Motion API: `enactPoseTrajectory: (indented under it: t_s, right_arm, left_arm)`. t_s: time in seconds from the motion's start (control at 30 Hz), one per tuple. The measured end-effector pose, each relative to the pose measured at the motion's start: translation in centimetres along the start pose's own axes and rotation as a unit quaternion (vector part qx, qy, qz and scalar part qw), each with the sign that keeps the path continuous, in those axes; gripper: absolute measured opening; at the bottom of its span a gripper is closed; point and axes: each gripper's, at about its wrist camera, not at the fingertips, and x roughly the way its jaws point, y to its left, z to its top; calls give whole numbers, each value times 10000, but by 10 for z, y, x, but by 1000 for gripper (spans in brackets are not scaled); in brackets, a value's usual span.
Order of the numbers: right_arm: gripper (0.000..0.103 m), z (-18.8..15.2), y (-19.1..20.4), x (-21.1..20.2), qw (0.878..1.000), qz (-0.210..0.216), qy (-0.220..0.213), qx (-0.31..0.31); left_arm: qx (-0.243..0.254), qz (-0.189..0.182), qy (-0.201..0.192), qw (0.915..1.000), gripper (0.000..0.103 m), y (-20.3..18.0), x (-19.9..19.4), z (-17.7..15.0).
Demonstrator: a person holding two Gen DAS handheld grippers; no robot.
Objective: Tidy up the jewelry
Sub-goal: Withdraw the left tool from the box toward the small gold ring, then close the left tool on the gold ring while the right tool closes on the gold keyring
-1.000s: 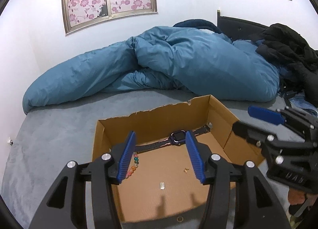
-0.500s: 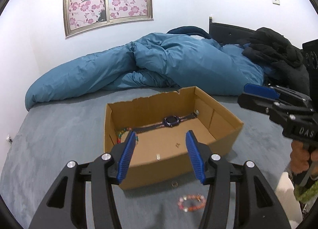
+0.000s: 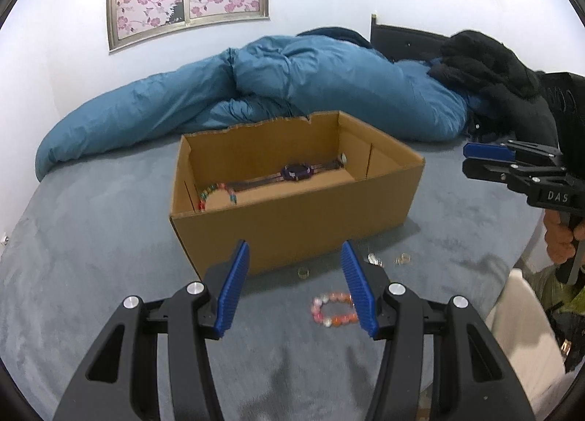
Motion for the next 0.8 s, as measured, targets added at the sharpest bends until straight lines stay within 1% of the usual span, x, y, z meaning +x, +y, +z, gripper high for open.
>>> enactPoseTrajectory:
  t_s: [0.1, 0.2, 0.3, 0.37, 0.57, 0.8]
  right_arm:
    - [39, -18, -1, 6, 9997, 14, 239, 52]
    - [35, -29, -3, 15, 9990, 44, 441, 101]
    - [32, -41, -1, 26, 9980, 115, 621, 93]
    - [30, -45, 0, 32, 9975, 148, 688, 61]
    - [23, -56, 3, 55, 9948, 298, 971, -83]
    - [22, -65, 0, 86, 9892, 457, 1336, -393]
  left_arm:
    - [142, -31, 70, 9999, 51, -4, 7, -12]
    - [416, -58, 91, 9991, 50, -11, 16, -19]
    - [753, -140, 117, 9970, 45, -20, 28, -23]
    - [833, -199, 168, 9962, 40, -22, 36, -25]
    - [835, -411, 332, 9951, 31, -13, 63, -22]
    - [874, -609, 539, 9928, 28, 2, 89, -19]
